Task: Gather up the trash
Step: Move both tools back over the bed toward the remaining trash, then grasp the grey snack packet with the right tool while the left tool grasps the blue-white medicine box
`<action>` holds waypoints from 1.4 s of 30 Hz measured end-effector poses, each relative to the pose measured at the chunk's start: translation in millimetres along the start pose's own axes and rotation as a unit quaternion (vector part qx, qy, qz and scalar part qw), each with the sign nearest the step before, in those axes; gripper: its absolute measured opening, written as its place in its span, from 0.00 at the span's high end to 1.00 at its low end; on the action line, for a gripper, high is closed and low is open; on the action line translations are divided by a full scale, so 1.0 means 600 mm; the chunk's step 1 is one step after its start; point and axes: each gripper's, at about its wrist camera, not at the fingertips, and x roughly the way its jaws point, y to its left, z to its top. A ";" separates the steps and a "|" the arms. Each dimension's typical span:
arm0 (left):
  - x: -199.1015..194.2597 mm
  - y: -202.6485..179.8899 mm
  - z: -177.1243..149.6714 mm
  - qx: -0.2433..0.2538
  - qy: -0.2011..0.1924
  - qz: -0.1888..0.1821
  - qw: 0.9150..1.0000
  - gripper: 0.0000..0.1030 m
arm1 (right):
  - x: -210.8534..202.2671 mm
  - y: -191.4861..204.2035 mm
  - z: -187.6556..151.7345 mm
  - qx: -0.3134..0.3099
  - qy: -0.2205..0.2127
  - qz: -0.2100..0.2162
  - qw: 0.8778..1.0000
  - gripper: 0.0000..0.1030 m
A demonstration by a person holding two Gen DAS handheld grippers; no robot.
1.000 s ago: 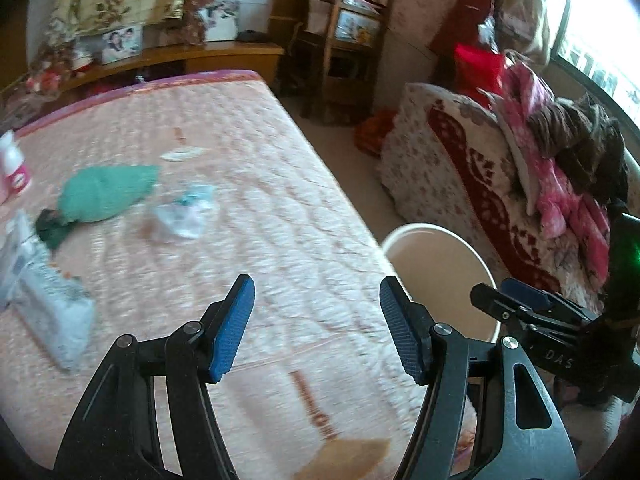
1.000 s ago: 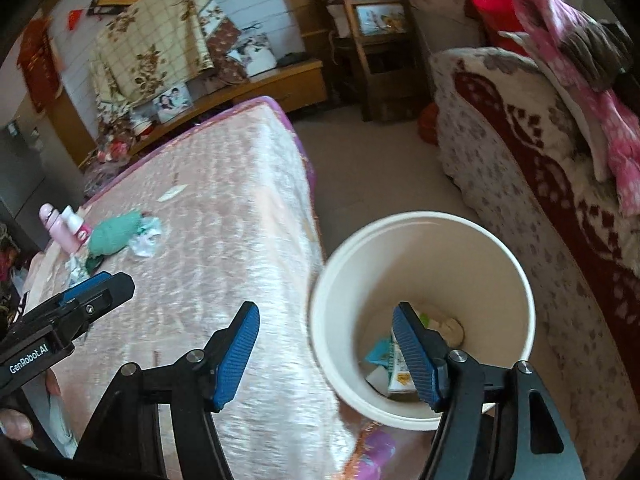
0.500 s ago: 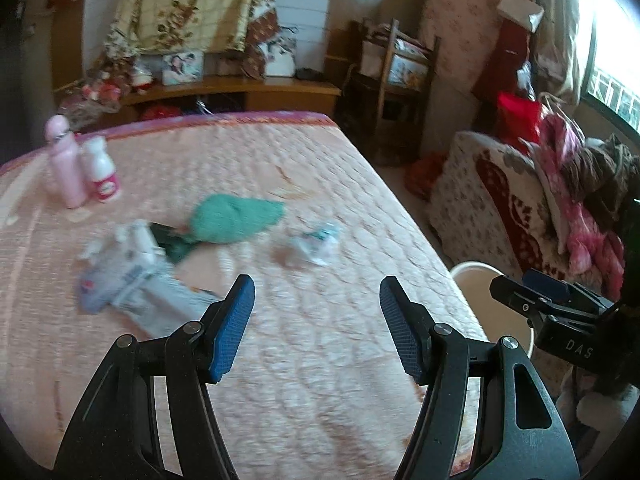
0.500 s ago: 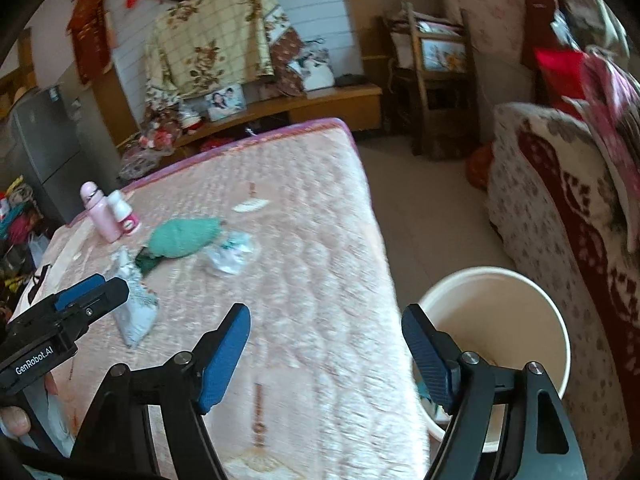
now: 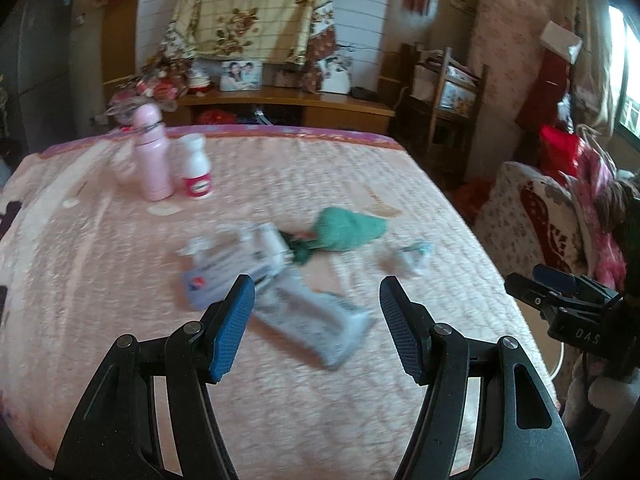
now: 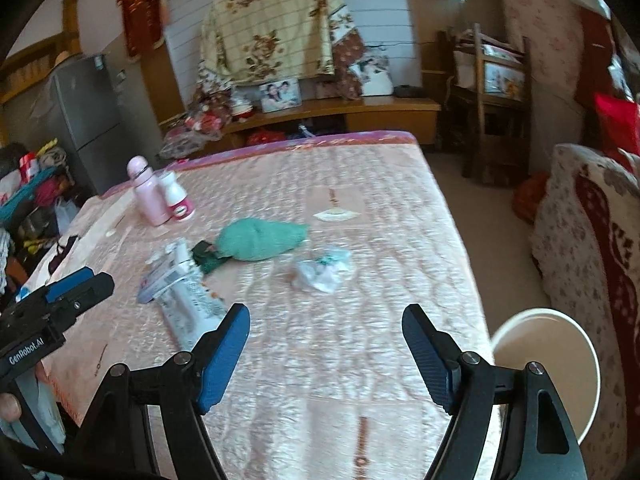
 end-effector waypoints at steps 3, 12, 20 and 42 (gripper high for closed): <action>-0.004 0.039 -0.007 -0.008 0.005 0.015 1.000 0.38 | 0.022 0.023 -0.001 -0.013 0.011 0.012 1.000 0.26; 0.039 0.134 -0.025 -0.045 0.053 0.027 0.997 0.38 | 0.110 0.084 -0.015 -0.036 0.068 0.085 0.993 0.25; 0.073 0.180 -0.013 -0.078 0.061 0.014 0.995 0.38 | 0.195 0.176 -0.016 -0.105 0.114 0.155 0.976 0.16; 0.218 0.147 0.003 0.022 0.140 -0.106 0.984 0.34 | 0.204 0.073 -0.044 -0.078 0.150 0.093 0.981 0.50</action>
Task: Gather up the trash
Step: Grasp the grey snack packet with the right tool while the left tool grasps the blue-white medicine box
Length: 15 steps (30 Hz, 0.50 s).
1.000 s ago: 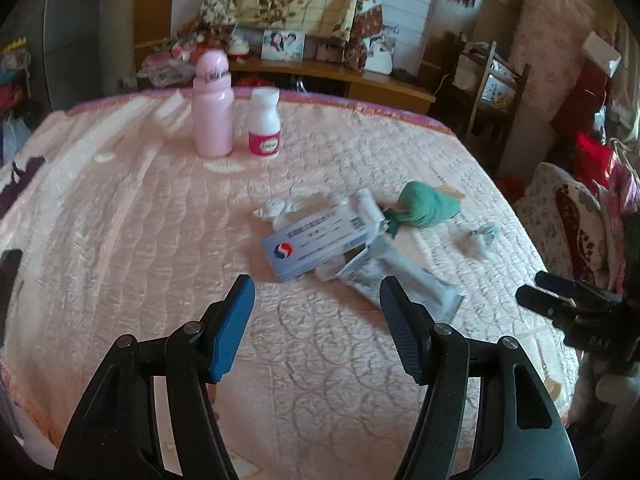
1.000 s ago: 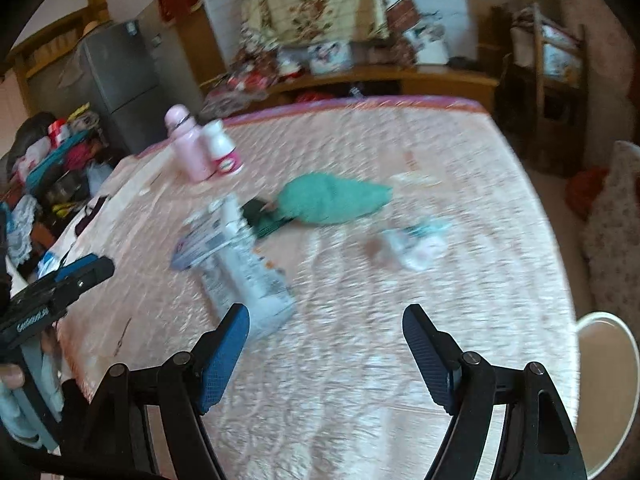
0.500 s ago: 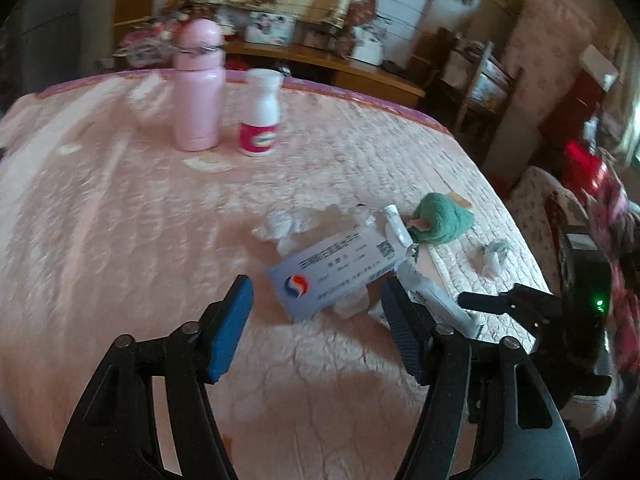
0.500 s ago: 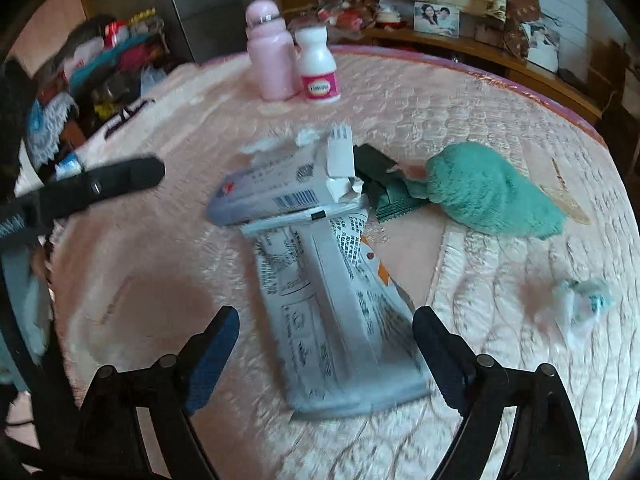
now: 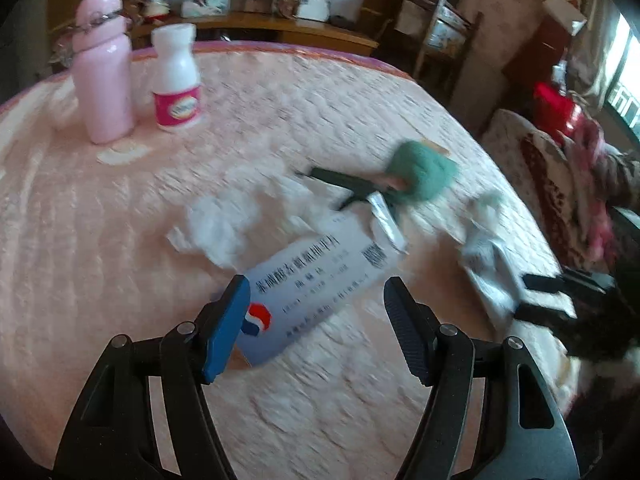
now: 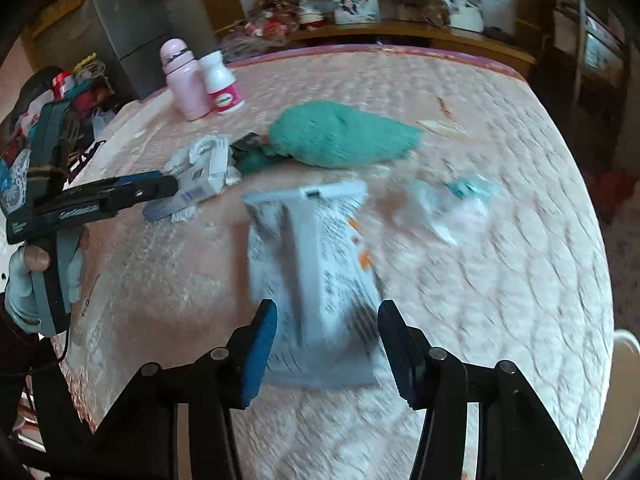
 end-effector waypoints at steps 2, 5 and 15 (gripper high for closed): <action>-0.005 -0.018 -0.014 0.014 0.009 -0.001 1.000 0.34 | -0.005 -0.012 -0.004 0.013 -0.003 0.001 1.000 0.50; -0.014 -0.037 -0.023 0.025 0.020 -0.018 0.999 0.34 | -0.014 -0.012 -0.002 0.024 -0.020 0.007 0.999 0.41; 0.001 -0.060 0.008 0.181 0.030 0.029 0.983 0.29 | -0.004 0.025 0.001 -0.014 -0.011 -0.002 1.000 0.18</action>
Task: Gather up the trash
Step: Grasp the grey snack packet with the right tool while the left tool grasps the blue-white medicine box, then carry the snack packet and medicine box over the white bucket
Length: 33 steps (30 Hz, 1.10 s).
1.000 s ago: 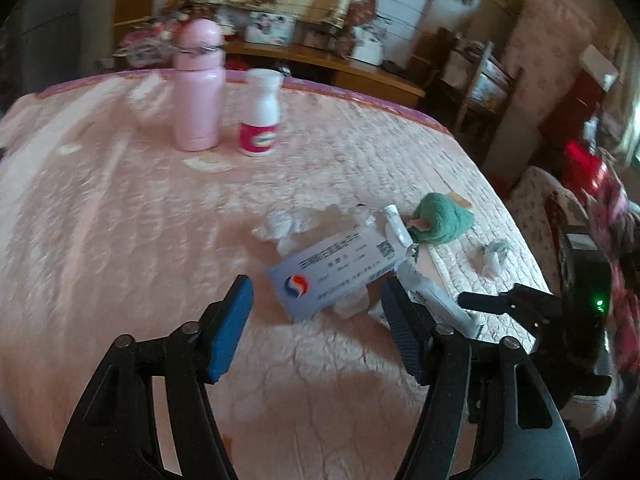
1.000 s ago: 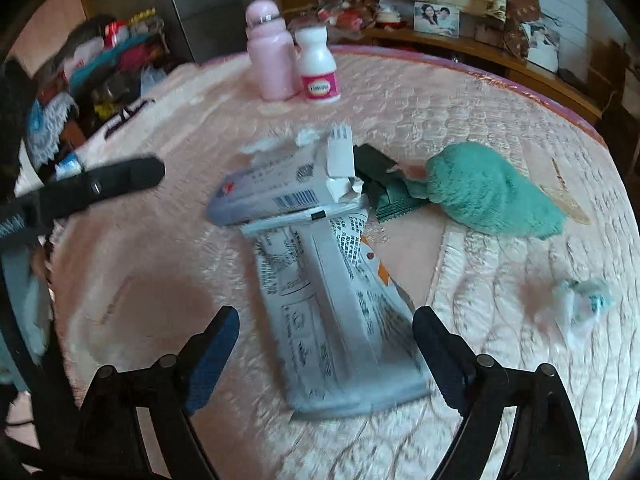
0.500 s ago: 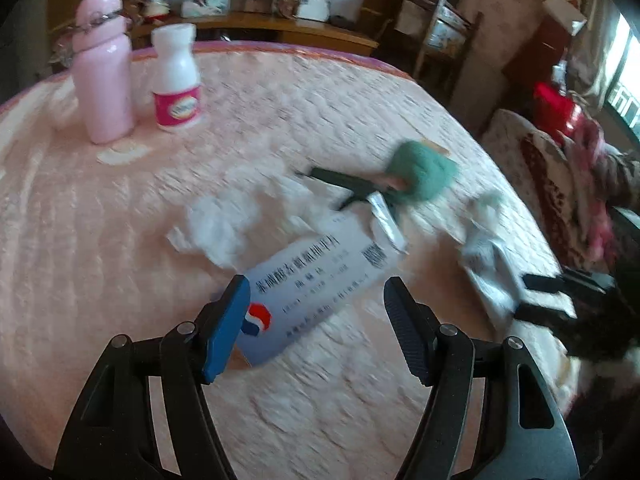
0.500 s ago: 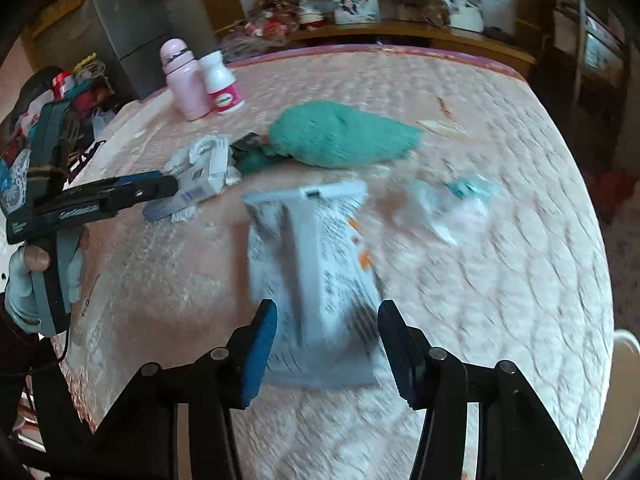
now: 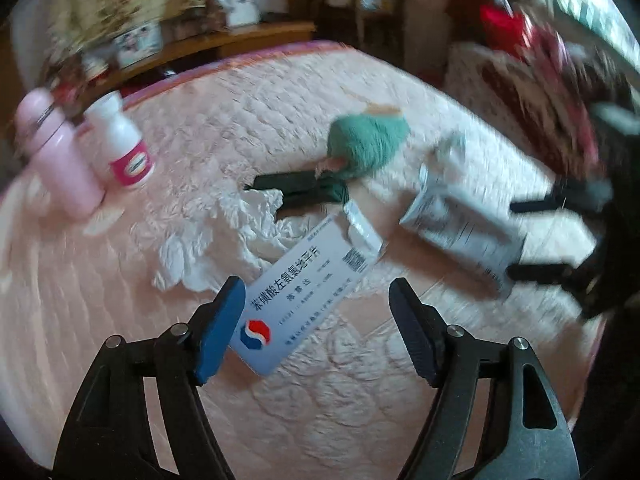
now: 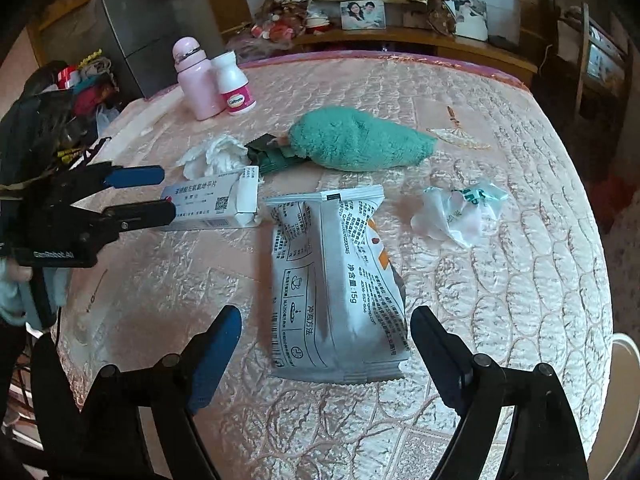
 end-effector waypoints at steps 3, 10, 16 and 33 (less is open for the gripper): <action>0.024 -0.001 0.004 0.043 0.030 0.001 0.999 0.29 | 0.002 -0.008 0.001 0.008 0.003 0.002 1.000 0.18; 0.071 -0.019 0.016 0.086 0.072 0.033 0.993 0.29 | 0.021 -0.004 0.012 0.002 0.006 -0.004 1.000 0.18; 0.058 -0.023 0.004 0.030 0.065 0.040 0.997 0.41 | 0.061 0.015 0.022 -0.024 0.021 -0.029 0.999 0.18; -0.069 -0.139 -0.015 -0.122 -0.022 0.023 0.992 0.50 | -0.102 0.003 -0.031 -0.016 -0.073 -0.044 0.996 0.53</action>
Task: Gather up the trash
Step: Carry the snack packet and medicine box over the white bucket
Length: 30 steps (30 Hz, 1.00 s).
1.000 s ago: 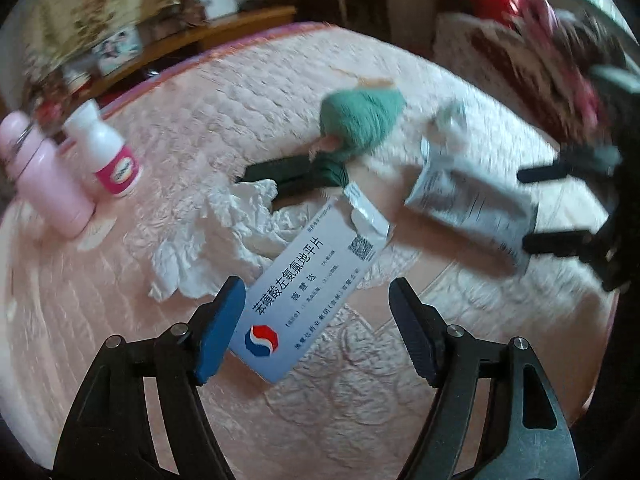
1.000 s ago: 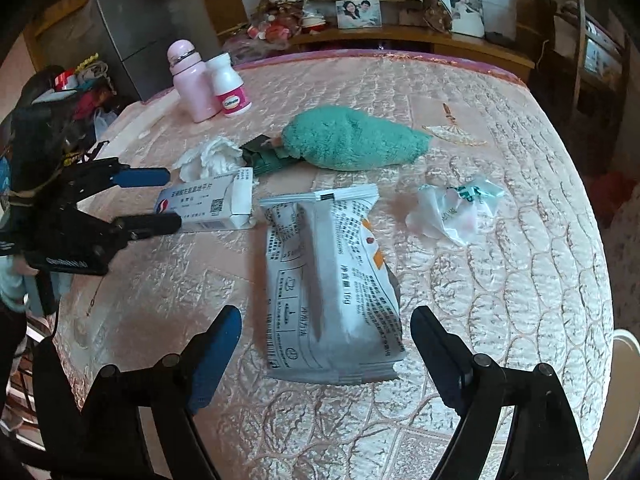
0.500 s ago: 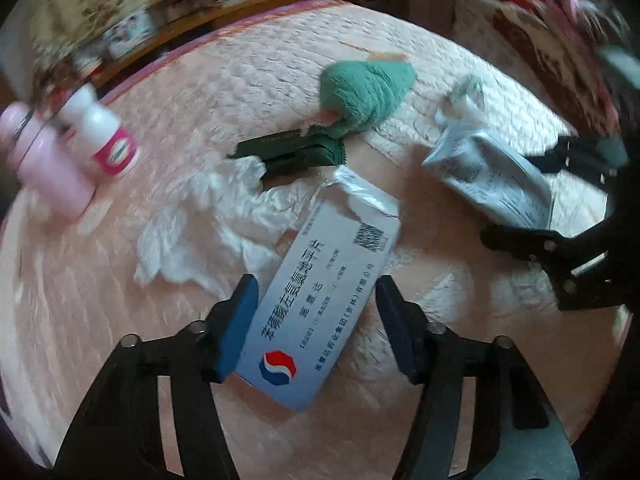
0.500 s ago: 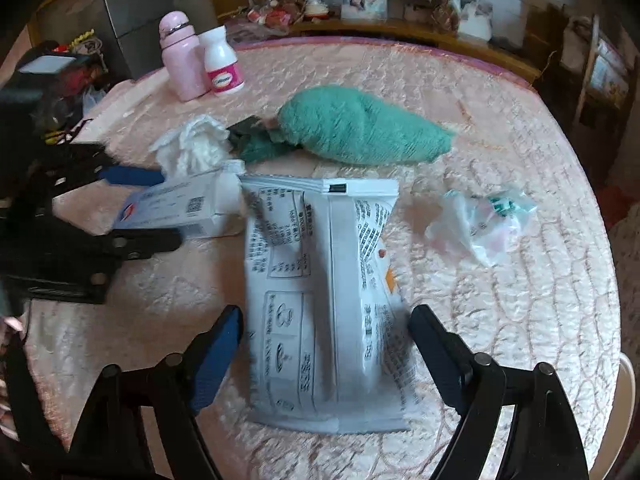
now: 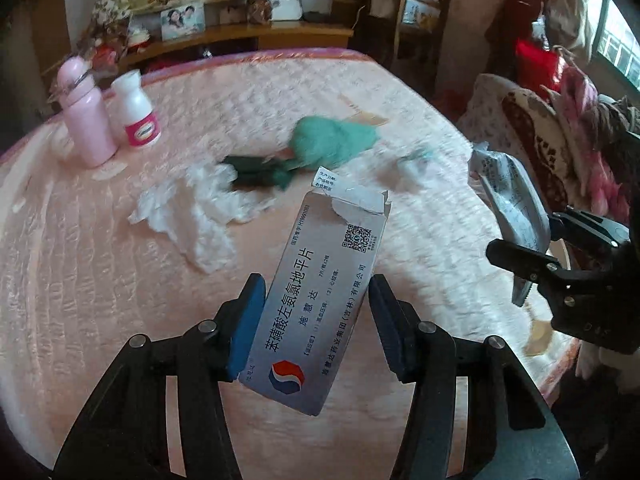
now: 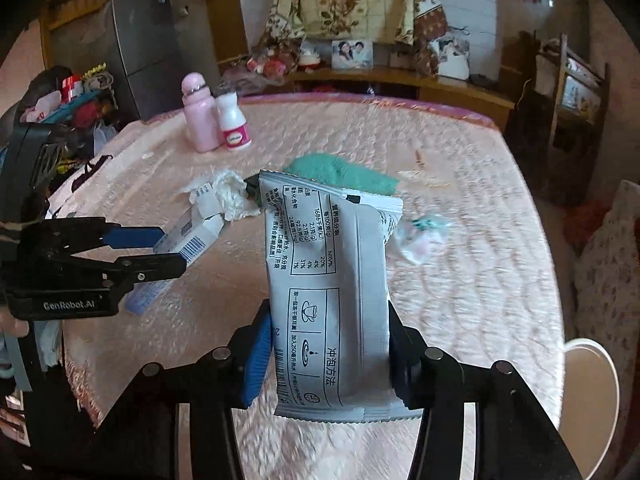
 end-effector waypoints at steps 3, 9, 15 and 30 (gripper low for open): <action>-0.010 -0.041 0.003 0.007 -0.009 -0.006 1.000 0.50 | -0.028 -0.016 -0.010 0.004 -0.007 -0.017 1.000 0.53; -0.001 -0.119 0.012 0.021 -0.012 -0.026 0.999 0.50 | -0.074 -0.062 -0.036 0.023 -0.010 -0.047 0.999 0.53; 0.015 -0.199 0.023 0.042 -0.011 -0.049 0.998 0.50 | -0.108 -0.123 -0.071 0.051 -0.007 -0.076 0.996 0.53; 0.079 -0.377 0.069 0.075 0.003 -0.100 0.992 0.50 | -0.177 -0.298 -0.162 0.141 0.004 -0.144 0.979 0.53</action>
